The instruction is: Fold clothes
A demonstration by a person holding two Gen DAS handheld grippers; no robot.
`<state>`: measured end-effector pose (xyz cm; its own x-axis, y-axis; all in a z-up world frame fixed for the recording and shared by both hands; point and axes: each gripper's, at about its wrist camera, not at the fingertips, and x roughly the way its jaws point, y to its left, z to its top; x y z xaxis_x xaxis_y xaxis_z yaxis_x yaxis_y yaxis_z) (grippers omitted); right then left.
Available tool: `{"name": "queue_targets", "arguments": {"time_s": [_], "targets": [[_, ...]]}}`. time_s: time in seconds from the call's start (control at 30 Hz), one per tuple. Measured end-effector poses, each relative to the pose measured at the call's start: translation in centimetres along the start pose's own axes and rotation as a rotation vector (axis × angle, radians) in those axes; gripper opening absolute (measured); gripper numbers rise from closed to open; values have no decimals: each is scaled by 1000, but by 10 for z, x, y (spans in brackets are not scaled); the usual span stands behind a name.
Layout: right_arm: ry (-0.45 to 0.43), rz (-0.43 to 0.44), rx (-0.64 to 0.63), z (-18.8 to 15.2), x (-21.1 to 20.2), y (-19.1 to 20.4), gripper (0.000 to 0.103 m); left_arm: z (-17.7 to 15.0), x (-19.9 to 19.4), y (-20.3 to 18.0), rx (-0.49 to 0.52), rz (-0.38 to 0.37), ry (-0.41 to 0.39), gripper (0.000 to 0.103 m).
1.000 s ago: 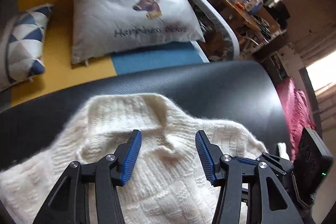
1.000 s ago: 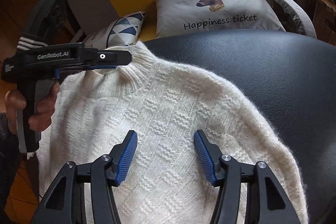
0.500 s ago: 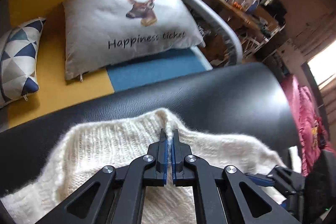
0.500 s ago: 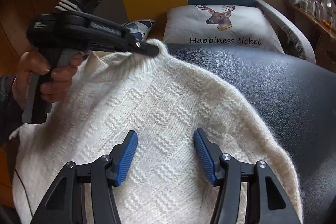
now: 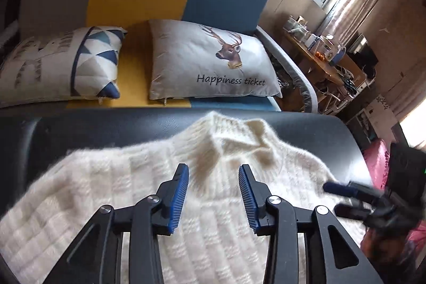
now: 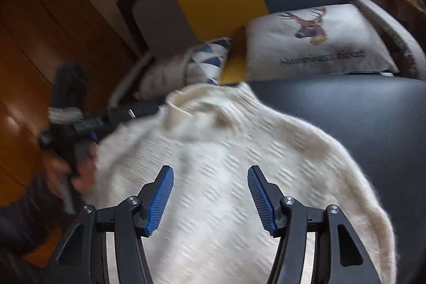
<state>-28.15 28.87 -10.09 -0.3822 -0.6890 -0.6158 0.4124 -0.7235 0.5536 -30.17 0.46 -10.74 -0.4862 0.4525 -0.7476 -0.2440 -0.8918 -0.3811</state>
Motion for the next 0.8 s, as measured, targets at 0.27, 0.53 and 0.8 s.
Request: {"name": "queue_targets", "arguments": {"time_s": [0.27,0.53,0.8], "targets": [[165,127,249,80,114,16,68,-45,2,4,79,48,6,40],[148,353,417,98,188,16,73,-54,6,0,114,61,-24,42],[156,125,340,107,181,20,64,-52,6,3,106,50,-32,42]]}}
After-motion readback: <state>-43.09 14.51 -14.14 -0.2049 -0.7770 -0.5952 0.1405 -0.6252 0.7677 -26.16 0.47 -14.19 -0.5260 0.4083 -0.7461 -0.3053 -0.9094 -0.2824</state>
